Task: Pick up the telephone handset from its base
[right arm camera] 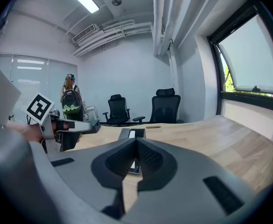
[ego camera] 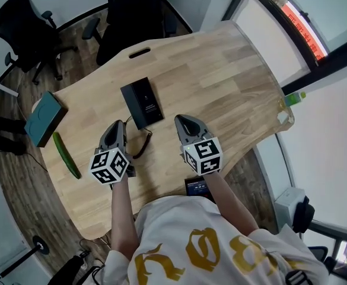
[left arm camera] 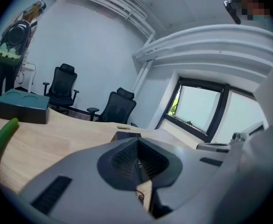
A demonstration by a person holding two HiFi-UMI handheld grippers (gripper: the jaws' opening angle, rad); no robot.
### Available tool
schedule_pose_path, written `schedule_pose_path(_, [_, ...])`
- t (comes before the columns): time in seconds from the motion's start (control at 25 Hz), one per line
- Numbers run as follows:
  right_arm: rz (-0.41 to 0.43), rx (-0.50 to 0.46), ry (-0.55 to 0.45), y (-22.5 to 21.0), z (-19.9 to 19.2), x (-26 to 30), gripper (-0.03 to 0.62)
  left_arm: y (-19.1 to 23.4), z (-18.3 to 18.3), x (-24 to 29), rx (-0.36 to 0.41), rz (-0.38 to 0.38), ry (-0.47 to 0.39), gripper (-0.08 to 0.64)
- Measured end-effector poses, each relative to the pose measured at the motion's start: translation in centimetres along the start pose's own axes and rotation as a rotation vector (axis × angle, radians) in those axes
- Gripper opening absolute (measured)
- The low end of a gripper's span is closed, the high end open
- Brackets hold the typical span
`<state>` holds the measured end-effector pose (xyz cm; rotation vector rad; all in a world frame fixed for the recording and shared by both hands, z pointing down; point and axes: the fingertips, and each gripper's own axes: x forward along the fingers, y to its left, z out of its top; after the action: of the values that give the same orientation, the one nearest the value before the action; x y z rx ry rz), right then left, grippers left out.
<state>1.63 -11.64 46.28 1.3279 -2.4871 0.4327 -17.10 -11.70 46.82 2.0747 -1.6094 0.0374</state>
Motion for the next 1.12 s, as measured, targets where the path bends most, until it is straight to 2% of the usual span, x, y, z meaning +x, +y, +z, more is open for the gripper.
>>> schedule_pose_path(0.4, [0.010,0.010,0.027,-0.6,-0.9,2.1,0.006,1.2,-0.6,1.8,-0.044,0.002,0.014,0.006])
schedule_pose_path(0.84, [0.038,0.013,0.039,-0.9,-1.3,4.0,0.006,2.0,-2.6,3.6,-0.001,0.008,0.094,0.006])
schedule_pose_path(1.12, [0.057,0.014,0.067,-1.2,-2.0,5.8,0.006,2.6,-3.9,4.9,-0.045,-0.003,0.139,0.006])
